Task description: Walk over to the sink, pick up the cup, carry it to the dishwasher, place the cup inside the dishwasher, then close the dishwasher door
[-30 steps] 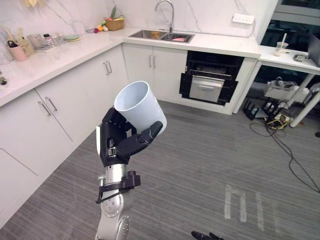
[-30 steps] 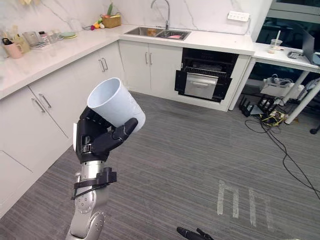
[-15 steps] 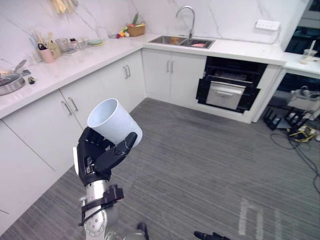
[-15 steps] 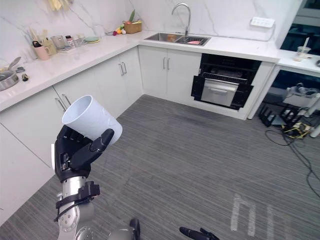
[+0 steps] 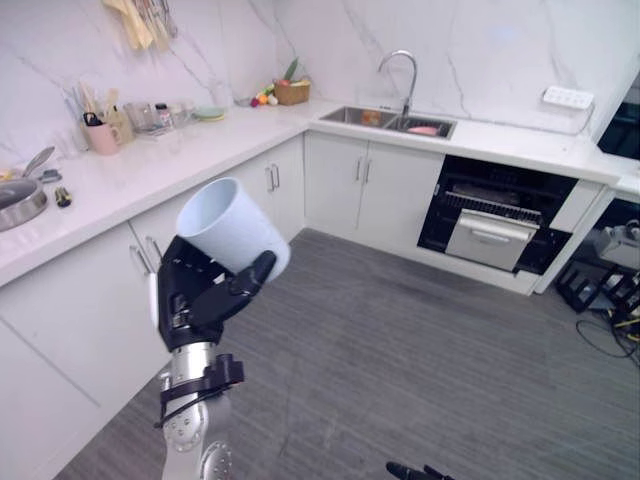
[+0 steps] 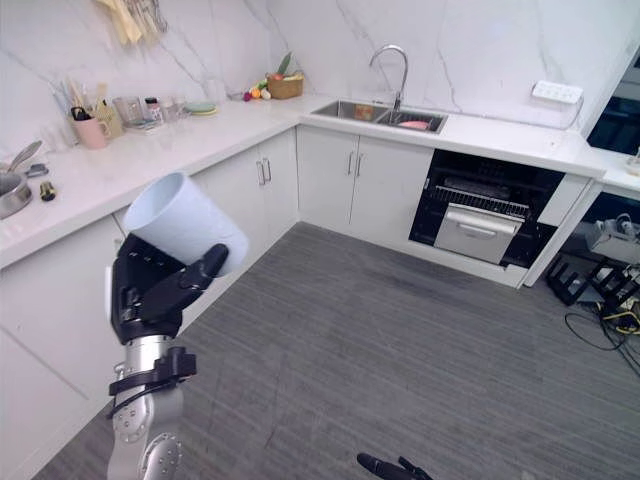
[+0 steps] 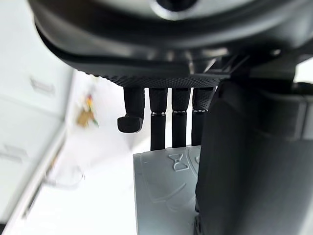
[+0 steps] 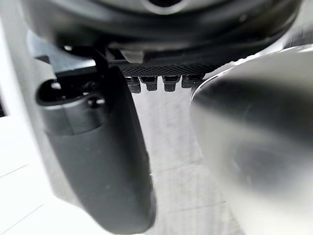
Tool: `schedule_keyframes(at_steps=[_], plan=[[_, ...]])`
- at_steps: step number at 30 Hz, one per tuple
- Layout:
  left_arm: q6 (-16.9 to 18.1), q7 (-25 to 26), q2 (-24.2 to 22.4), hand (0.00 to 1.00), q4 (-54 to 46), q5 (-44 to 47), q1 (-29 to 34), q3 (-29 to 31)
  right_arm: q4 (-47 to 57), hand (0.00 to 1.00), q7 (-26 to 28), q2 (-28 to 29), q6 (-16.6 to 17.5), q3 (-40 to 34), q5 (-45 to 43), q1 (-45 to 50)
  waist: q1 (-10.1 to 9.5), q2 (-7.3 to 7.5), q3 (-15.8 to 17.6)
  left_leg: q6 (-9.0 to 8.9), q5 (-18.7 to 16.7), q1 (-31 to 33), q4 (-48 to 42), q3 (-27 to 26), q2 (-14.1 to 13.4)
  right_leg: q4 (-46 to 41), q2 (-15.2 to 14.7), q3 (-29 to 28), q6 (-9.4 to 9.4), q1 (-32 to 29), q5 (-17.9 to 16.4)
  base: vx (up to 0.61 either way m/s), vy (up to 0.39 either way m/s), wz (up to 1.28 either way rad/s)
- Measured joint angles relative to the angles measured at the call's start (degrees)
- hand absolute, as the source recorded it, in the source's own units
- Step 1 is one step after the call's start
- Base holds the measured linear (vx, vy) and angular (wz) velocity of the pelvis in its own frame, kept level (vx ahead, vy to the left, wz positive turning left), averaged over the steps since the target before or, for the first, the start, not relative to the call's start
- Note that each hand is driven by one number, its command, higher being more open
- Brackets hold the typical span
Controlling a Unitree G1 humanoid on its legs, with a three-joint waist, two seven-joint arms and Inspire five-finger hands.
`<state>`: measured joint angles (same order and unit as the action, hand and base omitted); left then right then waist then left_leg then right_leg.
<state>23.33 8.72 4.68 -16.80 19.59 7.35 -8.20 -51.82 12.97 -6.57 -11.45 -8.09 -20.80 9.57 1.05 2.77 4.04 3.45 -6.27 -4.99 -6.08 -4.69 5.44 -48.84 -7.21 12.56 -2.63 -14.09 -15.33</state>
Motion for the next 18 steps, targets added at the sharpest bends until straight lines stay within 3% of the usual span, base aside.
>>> schedule_keyframes(at_steps=[1,2,4,6,8,9,10,11,12,13,14,15,16,17,18], plan=[[0.0,-0.4,-0.3,0.00,0.0,-0.1,-1.4,-1.9,1.2,1.00,-0.4,0.8,-1.6,-0.6,-0.8,0.1,1.33,-0.50,0.4,0.13,-0.6,-0.8,0.3,2.0,0.0,12.8,1.2,-0.3,0.09,-3.4,0.5,0.46,0.013,0.62],[-0.4,-0.5,-0.6,0.00,0.1,0.0,-1.7,-2.4,2.2,1.00,-0.6,0.7,-2.5,-0.5,-1.7,0.2,1.57,-1.07,0.8,0.03,-1.3,-1.5,-0.1,2.6,-0.3,17.3,1.4,-0.5,-0.02,-4.2,1.7,0.50,-0.011,0.59],[-1.3,-1.1,-1.5,0.00,0.6,0.1,-2.0,-4.0,6.9,1.00,-1.6,-0.2,-4.3,-0.7,-3.4,1.8,1.52,-3.78,2.8,-1.43,-6.4,-5.8,-3.2,2.3,-3.1,30.4,2.2,-2.5,-0.17,-3.7,9.3,0.52,-0.044,0.28],[-0.8,-1.3,-1.3,0.00,0.6,0.0,-1.4,-4.6,8.6,1.00,-1.7,-0.1,-4.7,-0.3,-2.1,2.3,1.28,-3.20,2.8,-3.91,-11.4,-8.7,-6.1,1.2,-4.8,30.8,1.6,-3.4,0.28,-3.7,13.9,0.49,-0.109,0.20],[0.4,-1.4,-1.3,0.00,0.4,0.1,0.1,-4.5,9.2,1.00,-2.1,-0.1,-5.9,1.3,-0.4,2.5,1.15,-2.00,2.1,-5.88,-15.4,-11.8,-8.2,0.7,-5.9,26.4,0.6,-3.4,3.14,-3.6,16.7,0.69,-0.278,0.15],[0.6,-1.5,-1.6,0.00,0.5,0.7,0.7,-4.6,10.0,1.00,-2.3,-0.9,-6.9,1.6,-0.8,2.2,1.43,-2.64,2.2,-7.45,-16.8,-12.0,-13.0,0.5,-8.1,21.6,1.7,-2.2,3.68,-3.7,13.2,0.74,-0.381,0.12],[0.6,-1.7,-1.7,0.00,0.5,0.9,1.0,-4.9,10.6,1.00,-2.8,-1.2,-7.3,1.9,-0.9,2.3,1.42,-3.28,1.9,-7.55,-16.7,-10.5,-17.3,0.4,-9.4,20.9,2.7,-1.6,4.40,-3.3,11.7,0.56,-0.347,0.07],[0.7,-2.2,-2.3,0.00,0.5,1.5,1.1,-5.5,11.9,1.00,-3.7,-1.6,-8.5,1.9,-1.1,2.7,1.31,-4.66,1.6,-9.34,-15.0,-6.1,-28.7,0.3,-12.4,21.0,5.0,-0.5,5.71,-1.9,9.0,0.69,-0.405,-0.09],[0.7,-2.7,-3.5,0.00,0.5,1.8,1.1,-6.1,13.6,1.00,-4.3,-1.9,-9.3,2.0,-1.6,3.1,1.11,-5.91,2.0,-11.69,-8.4,-0.9,-41.3,0.9,-15.3,21.4,7.3,-0.3,6.58,0.4,6.9,0.58,-0.315,-0.15],[0.7,-2.8,-4.3,0.00,0.5,1.8,1.2,-6.4,14.6,1.00,-4.4,-2.1,-9.6,2.3,-1.9,3.6,1.03,-6.33,2.2,-12.24,-3.0,2.3,-47.6,1.2,-16.7,21.6,8.2,-0.3,7.02,1.6,6.0,0.57,-0.260,-0.18],[0.7,-3.3,-5.3,0.00,0.9,1.8,1.6,-7.3,16.2,1.00,-4.8,-2.4,-9.7,3.1,-2.2,4.4,1.06,-6.70,2.3,-11.89,2.1,8.3,-59.3,1.3,-19.0,22.4,9.6,-0.3,7.72,4.3,4.3,0.55,-0.214,-0.17],[0.7,-4.3,-6.2,0.00,1.0,1.8,2.5,-7.7,16.6,1.00,-5.7,-2.5,-9.6,4.1,-2.6,4.5,0.93,-6.57,2.4,-10.79,2.3,13.2,-66.5,0.9,-19.7,24.8,10.6,-0.8,8.36,8.2,3.3,0.55,-0.200,-0.19],[0.7,-4.9,-6.3,0.00,1.0,1.9,2.9,-7.9,16.6,1.00,-6.1,-2.6,-9.5,4.5,-2.8,4.8,0.60,-6.01,2.7,-10.02,1.8,15.2,-67.7,0.5,-19.7,26.5,11.0,-1.2,8.47,10.3,3.2,0.55,-0.173,-0.35],[0.8,-6.5,-6.4,0.00,1.0,2.5,3.0,-8.1,16.5,1.00,-6.9,-2.9,-9.4,5.2,-3.5,5.5,-0.69,-5.85,2.7,-7.41,0.0,18.8,-66.0,-1.1,-19.4,30.6,11.4,-2.9,8.54,14.3,3.5,0.53,-0.138,-0.59],[1.5,-7.5,-6.4,0.00,0.7,2.9,3.0,-7.9,16.2,1.00,-7.2,-3.6,-9.5,5.9,-4.2,6.1,-2.09,-5.87,2.5,-6.06,-2.4,21.5,-59.5,-4.4,-19.5,33.8,11.7,-4.9,8.27,17.2,4.5,0.52,-0.114,-0.69]])
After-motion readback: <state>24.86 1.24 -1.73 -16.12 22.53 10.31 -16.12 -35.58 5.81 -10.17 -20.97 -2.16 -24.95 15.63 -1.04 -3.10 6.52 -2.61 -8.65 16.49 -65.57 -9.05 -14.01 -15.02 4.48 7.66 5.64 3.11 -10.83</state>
